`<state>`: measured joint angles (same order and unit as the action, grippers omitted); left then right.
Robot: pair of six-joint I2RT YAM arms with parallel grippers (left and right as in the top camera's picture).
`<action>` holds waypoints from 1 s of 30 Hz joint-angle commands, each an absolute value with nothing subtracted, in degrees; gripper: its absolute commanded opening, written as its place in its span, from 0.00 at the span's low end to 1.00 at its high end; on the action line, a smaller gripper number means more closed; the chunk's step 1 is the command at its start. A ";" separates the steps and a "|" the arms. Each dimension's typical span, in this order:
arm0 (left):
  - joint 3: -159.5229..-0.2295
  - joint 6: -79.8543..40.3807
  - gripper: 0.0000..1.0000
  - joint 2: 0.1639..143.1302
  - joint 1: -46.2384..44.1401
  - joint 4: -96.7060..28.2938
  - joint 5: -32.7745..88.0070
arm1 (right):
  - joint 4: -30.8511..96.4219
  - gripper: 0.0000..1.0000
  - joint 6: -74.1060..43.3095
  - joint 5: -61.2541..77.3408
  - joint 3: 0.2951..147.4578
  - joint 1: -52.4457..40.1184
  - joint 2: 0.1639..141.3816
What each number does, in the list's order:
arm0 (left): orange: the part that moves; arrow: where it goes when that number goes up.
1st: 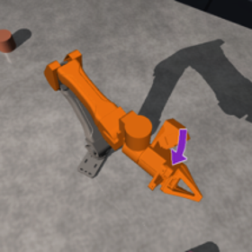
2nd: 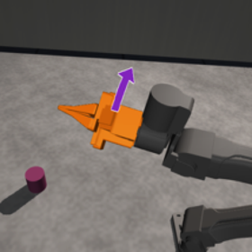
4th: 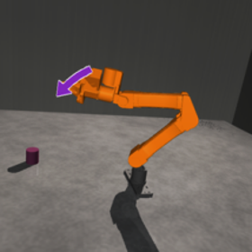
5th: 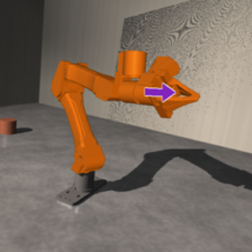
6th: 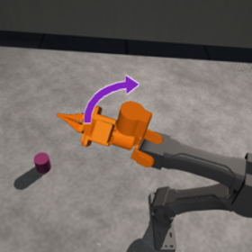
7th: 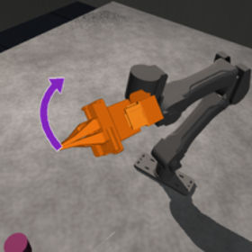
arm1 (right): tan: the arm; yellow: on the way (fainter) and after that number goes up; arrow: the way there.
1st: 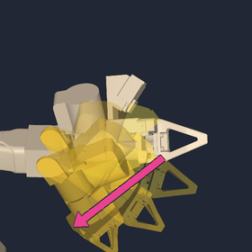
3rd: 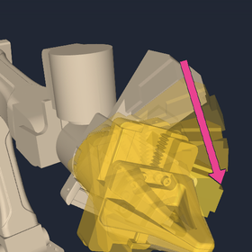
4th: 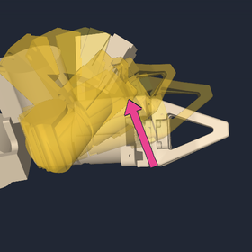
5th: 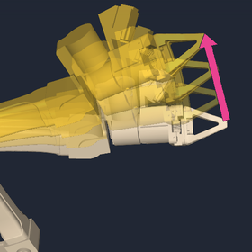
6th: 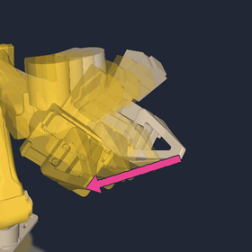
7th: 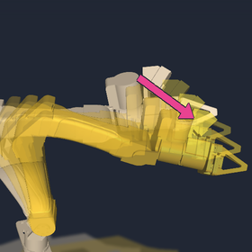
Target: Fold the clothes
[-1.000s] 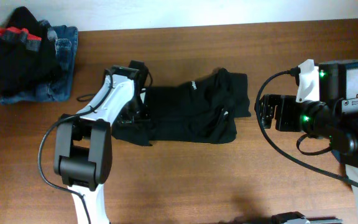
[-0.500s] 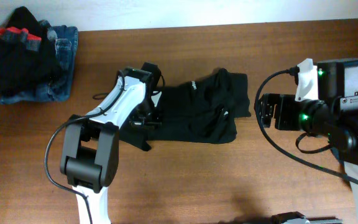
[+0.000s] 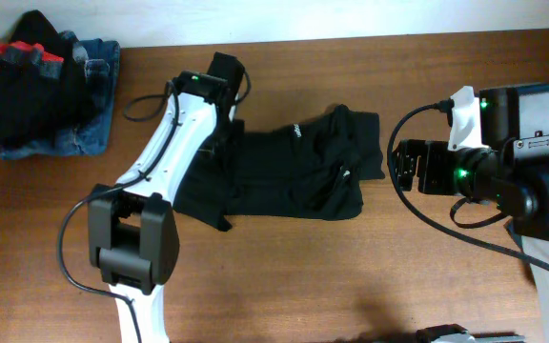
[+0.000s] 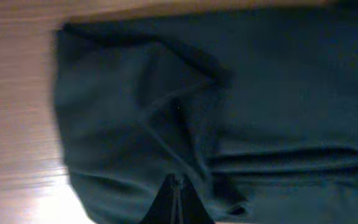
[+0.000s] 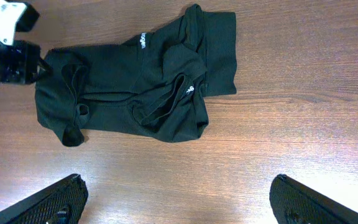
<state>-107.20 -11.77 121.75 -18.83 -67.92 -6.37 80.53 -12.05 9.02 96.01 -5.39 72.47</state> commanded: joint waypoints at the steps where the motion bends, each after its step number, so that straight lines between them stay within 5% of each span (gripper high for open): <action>1: -107.87 -15.46 0.00 123.31 -16.12 -67.20 -11.20 | 80.18 0.99 -12.32 8.29 96.66 -5.13 72.82; 30: -107.87 -15.35 0.01 131.70 -15.18 -56.03 12.14 | 80.25 0.99 -12.32 8.32 96.66 -5.13 72.82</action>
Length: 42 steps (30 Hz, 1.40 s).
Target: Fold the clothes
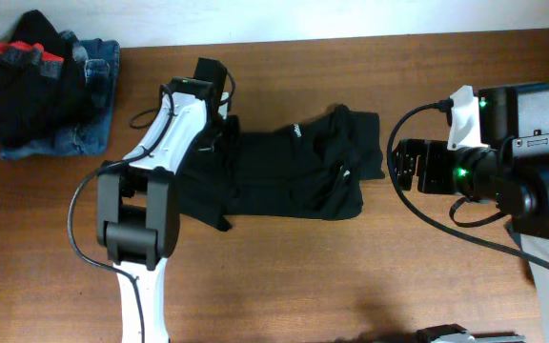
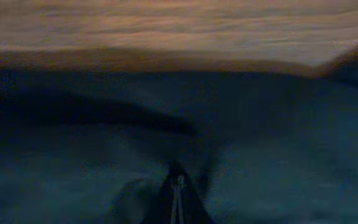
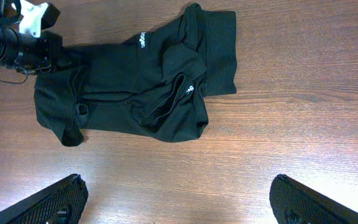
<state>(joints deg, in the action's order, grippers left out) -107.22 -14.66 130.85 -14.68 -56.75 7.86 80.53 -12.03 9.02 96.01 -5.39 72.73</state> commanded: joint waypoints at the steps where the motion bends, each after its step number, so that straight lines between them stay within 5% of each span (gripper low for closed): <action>1: -107.87 -15.35 0.01 131.70 -15.42 -55.48 12.95 | 80.29 0.99 -12.32 8.32 96.66 -5.13 72.82; 14: -111.63 -11.90 0.02 129.21 -14.35 -62.08 9.19 | 81.32 0.99 -11.11 8.29 96.66 -5.13 72.82; 17: -114.58 -11.90 0.18 127.50 -12.49 -68.86 1.91 | 81.28 0.99 -10.98 8.29 96.66 -5.13 72.82; 27: -114.83 -11.88 0.97 124.81 -5.13 -78.35 -2.81 | 80.14 0.99 -10.98 8.29 96.66 -5.13 72.82; 42: -99.31 -2.87 0.99 124.84 -2.94 -68.27 10.83 | 80.20 0.99 -10.96 8.29 96.66 -5.13 72.82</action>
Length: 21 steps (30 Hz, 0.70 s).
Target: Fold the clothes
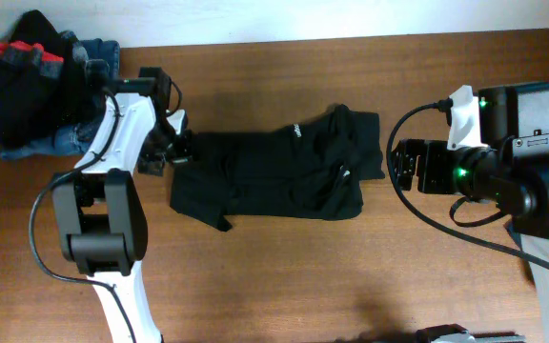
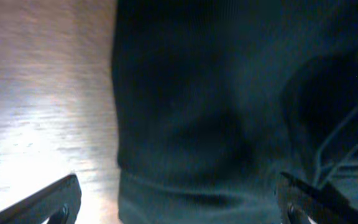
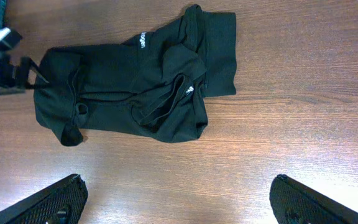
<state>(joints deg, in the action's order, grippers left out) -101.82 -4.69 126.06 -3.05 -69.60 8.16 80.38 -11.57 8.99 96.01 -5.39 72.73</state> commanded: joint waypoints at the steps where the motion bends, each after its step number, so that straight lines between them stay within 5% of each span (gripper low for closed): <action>1: -98.32 -2.87 0.99 124.84 -2.94 -67.46 11.09 | 80.18 0.99 -10.96 8.29 96.66 -5.13 72.82; 18: -89.17 0.97 0.99 124.90 -2.94 -57.74 20.32 | 80.18 0.99 -10.98 8.32 96.66 -5.13 72.82; 21: -89.17 0.97 0.89 124.90 -2.94 -57.80 21.30 | 80.20 0.99 -10.98 8.32 96.66 -5.13 72.82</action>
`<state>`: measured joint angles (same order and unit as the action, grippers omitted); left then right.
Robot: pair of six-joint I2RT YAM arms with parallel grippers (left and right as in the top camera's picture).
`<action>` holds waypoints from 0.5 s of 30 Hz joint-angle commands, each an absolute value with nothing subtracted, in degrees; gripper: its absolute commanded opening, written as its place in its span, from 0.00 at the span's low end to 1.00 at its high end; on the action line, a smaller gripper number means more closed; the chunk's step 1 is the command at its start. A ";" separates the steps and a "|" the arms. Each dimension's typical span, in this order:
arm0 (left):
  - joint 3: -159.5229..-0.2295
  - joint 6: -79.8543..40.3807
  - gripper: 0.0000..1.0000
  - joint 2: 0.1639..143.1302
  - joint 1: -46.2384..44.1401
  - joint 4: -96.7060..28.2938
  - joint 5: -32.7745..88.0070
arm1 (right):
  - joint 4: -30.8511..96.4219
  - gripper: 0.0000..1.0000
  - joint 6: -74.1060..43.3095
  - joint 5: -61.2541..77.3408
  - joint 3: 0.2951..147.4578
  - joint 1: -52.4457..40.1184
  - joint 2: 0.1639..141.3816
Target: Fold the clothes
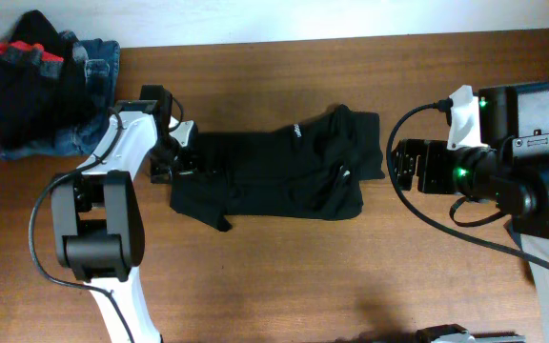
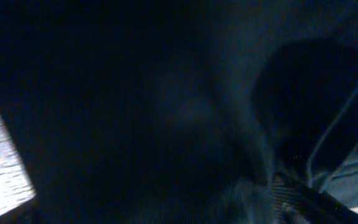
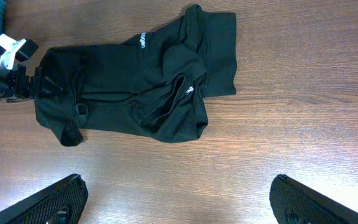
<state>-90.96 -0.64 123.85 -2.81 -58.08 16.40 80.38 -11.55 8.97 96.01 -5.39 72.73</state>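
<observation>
A crumpled black garment (image 1: 284, 176) lies spread across the middle of the wooden table (image 1: 284, 276), and it also shows in the right wrist view (image 3: 135, 93). My left gripper (image 1: 187, 157) sits low over the garment's left edge. Dark cloth fills the left wrist view (image 2: 166, 106). Only one finger (image 2: 294, 196) shows there, far out to the right, so the jaws stand open over the fabric. My right gripper (image 3: 179, 205) hangs open above bare table, to the right of the garment (image 1: 403, 167), holding nothing.
A pile of other clothes (image 1: 36, 81), black with red trim on blue jeans, lies at the table's far left corner. A pale wall runs along the table's back edge (image 1: 351, 33). The right arm's body (image 1: 513, 162) stands at the right side.
My left gripper has moved right, from just off the garment's left edge onto it, so cloth now covers its view. Its jaws remain open. The right arm has not moved.
At first my left gripper was shut, down on the garment's upper left part, then still shut near its top left edge. Later it stood open just left of the garment. Now it is open over the left edge. The garment's outline has barely changed.
</observation>
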 commanded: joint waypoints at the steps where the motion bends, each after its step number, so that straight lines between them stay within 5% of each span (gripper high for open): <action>1: -89.17 0.95 0.78 124.90 -2.94 -57.84 21.30 | 80.20 0.99 -10.98 8.32 96.66 -5.13 72.82; 8: -89.17 0.95 0.18 124.90 -2.94 -58.54 21.26 | 80.27 0.99 -10.98 8.32 96.66 -5.13 72.82; 15: -89.17 0.93 0.02 124.90 -2.52 -58.96 20.53 | 80.82 0.99 -10.98 8.29 96.66 -5.13 72.82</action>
<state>-89.84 0.49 124.11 -2.81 -58.54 19.70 80.62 -11.55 8.99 96.01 -5.39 72.73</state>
